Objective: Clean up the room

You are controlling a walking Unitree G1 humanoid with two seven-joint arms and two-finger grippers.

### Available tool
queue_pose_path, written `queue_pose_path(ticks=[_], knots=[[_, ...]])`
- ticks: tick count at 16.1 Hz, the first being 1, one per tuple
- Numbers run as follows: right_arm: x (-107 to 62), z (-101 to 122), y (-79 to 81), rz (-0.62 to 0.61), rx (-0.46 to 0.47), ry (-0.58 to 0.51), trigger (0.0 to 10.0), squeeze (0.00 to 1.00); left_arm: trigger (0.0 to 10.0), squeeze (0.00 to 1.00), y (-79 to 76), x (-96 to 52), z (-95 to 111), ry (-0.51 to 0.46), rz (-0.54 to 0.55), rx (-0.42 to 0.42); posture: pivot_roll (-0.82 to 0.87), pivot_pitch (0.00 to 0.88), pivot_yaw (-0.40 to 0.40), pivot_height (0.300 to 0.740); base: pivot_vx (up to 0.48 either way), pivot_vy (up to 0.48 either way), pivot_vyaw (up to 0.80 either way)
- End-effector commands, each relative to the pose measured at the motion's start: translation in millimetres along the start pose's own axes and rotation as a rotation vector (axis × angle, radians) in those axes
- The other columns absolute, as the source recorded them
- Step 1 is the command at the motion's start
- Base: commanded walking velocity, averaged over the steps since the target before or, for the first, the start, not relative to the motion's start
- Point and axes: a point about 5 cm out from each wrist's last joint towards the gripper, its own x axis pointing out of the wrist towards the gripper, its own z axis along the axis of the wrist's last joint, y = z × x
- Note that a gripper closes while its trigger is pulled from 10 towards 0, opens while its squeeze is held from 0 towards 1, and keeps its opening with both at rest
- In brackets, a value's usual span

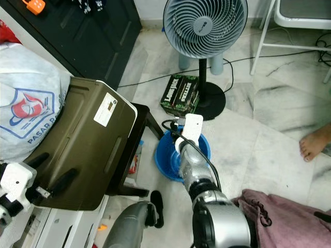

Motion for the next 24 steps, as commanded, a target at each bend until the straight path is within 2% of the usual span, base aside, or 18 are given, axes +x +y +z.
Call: queue_pose_path(ticks=[1, 4, 5, 6, 7, 9, 11, 13, 15, 17, 18, 20, 21, 22, 24], knots=[[-5.9, -12, 12.1, 0.057, -0.001, 0.013, 10.0, 1.0, 10.0, 0.0, -0.9, -5.8, -11, 0.047, 0.011, -0.013, 0.34, 0.341, 0.255, 0.74, 0.0, 0.0, 0.0], [-21.4, -18, 12.6, 0.122, -0.059, -0.025, 10.0, 1.0, 10.0, 0.0, -7.3, 3.0, -13, 0.028, 0.009, -0.028, 0.28, 0.326, 0.218, 0.74, 0.0, 0.0, 0.0], [-37.3, -26, 14.0, 0.187, -0.094, -0.015, 10.0, 1.0, 10.0, 0.0, -13.2, 14.0, -14, 0.009, 0.008, -0.045, 0.25, 0.316, 0.201, 0.74, 0.0, 0.0, 0.0], [-41.9, -28, 14.8, 0.208, -0.103, -0.009, 10.0, 1.0, 10.0, 0.0, -14.8, 18.4, -13, 0.004, 0.007, -0.049, 0.24, 0.314, 0.198, 0.74, 0.0, 0.0, 0.0], [-63.1, -34, 19.4, 0.295, -0.162, 0.004, 10.0, 1.0, 10.0, 0.0, -21.3, 32.0, -11, -0.026, 0.006, -0.068, 0.19, 0.297, 0.177, 0.74, 0.0, 0.0, 0.0], [-82.3, -33, 19.0, 0.372, -0.224, 0.001, 10.0, 1.0, 10.0, 0.0, -29.5, 44.8, -11, -0.056, 0.007, -0.09, 0.14, 0.269, 0.152, 0.74, 0.0, 0.0, 0.0], [-95.8, -27, 12.6, 0.401, -0.287, -0.009, 10.0, 1.0, 10.0, 0.0, -35.0, 56.2, -15, -0.073, 0.012, -0.118, 0.09, 0.242, 0.132, 0.74, 0.0, 0.0, 0.0], [-106.7, -20, -5.8, 0.344, -0.34, -0.023, 10.0, 1.0, 10.0, 0.0, -44.7, 73.0, -17, -0.095, 0.015, -0.155, 0.03, 0.206, 0.102, 0.74, 0.0, 0.0, 0.0], [-114.2, -14, -18.2, 0.266, -0.368, -0.049, 10.0, 1.0, 10.0, 0.0, -56.7, 86.0, 0, -0.154, 0.017, -0.172, 0.0, 0.169, 0.077, 0.74, 0.0, 0.0, 0.0], [-117.0, -4, -31.7, 0.175, -0.362, -0.075, 10.0, 1.0, 10.0, 0.0, -64.8, 92.8, 55, -0.287, 0.026, -0.166, -0.02, 0.13, 0.051, 0.74, 0.0, 0.0, 0.0], [-116.1, 1, -37.6, 0.12, -0.371, -0.102, 10.0, 1.0, 10.0, 0.0, -67.0, 93.6, 74, -0.332, 0.042, -0.17, -0.03, 0.11, 0.038, 0.74, 0.0, 0.0, 0.0], [-117.4, 4, -46.4, 0.025, -0.385, -0.129, 10.0, 1.0, 10.0, 0.0, -73.0, 99.8, 85, -0.377, 0.065, -0.196, -0.05, 0.085, 0.023, 0.74, 0.0, 0.0, 0.0], [-117.6, 1, -51.0, -0.031, -0.349, -0.115, 10.0, 1.0, 10.0, 0.0, -76.9, 103.6, 88, -0.394, 0.069, -0.21, -0.06, 0.078, 0.02, 0.74, 0.0, 0.0, 0.0], [-118.9, -1, -54.3, -0.065, -0.341, -0.109, 10.0, 0.0, 10.0, 0.0, -83.1, 106.6, 93, -0.38, 0.072, -0.227, -0.07, 0.066, 0.019, 0.74, 0.0, 0.0, 0.0], [-120.8, -1, -57.6, -0.082, -0.336, -0.104, 10.0, 0.0, 10.0, 0.0, -86.0, 106.1, 90, -0.354, 0.073, -0.24, -0.08, 0.056, 0.016, 0.74, 0.0, 0.0, 0.0]])
